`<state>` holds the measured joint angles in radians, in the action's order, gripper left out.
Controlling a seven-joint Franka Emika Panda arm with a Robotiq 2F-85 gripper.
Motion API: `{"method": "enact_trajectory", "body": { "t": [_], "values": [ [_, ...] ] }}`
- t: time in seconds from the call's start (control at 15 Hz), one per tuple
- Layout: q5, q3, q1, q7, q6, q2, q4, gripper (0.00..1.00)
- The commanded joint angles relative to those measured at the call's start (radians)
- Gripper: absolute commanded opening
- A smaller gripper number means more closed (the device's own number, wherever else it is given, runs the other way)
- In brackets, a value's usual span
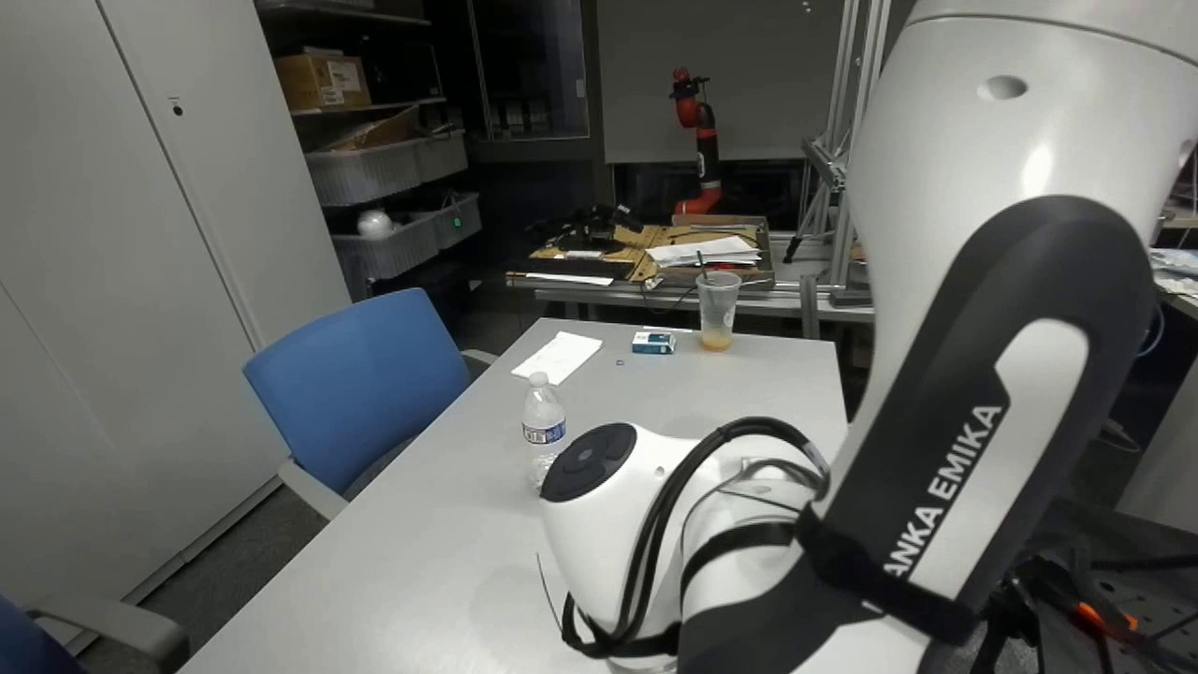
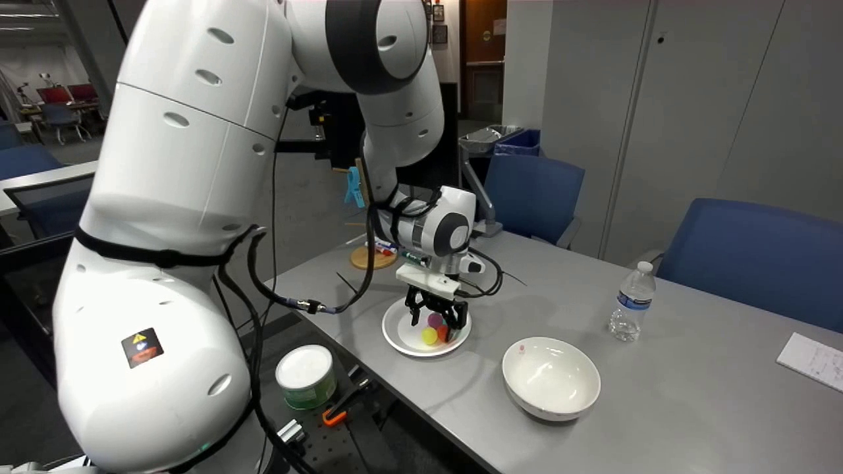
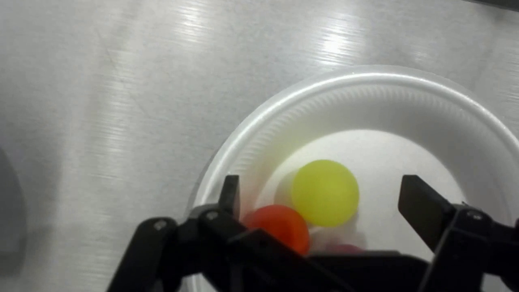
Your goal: Put the red ball inside the white bowl on the right
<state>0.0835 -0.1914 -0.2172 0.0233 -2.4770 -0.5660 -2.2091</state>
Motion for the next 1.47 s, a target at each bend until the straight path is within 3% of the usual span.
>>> {"method": "enact_trajectory", "body": {
  "t": [0.0,0.2,0.27,0.6,0.67,0.93,1.07,1.2,1.4],
  "values": [
    [-0.013,0.008,-0.027,0.014,0.009,-0.052,0.064,1.00],
    [-0.021,0.007,-0.027,0.011,0.012,-0.072,0.089,0.99],
    [-0.023,0.008,-0.026,0.012,0.013,-0.076,0.095,0.84],
    [-0.029,0.010,-0.024,0.013,0.014,-0.085,0.112,0.48],
    [-0.029,0.010,-0.023,0.013,0.014,-0.086,0.113,0.45],
    [-0.034,0.012,-0.018,0.015,0.014,-0.086,0.110,0.79],
    [-0.035,0.013,-0.017,0.017,0.014,-0.085,0.105,0.89],
    [-0.036,0.013,-0.016,0.018,0.014,-0.087,0.101,0.93],
    [-0.031,0.013,-0.025,0.023,0.013,-0.088,0.090,0.88]
  ]
}}
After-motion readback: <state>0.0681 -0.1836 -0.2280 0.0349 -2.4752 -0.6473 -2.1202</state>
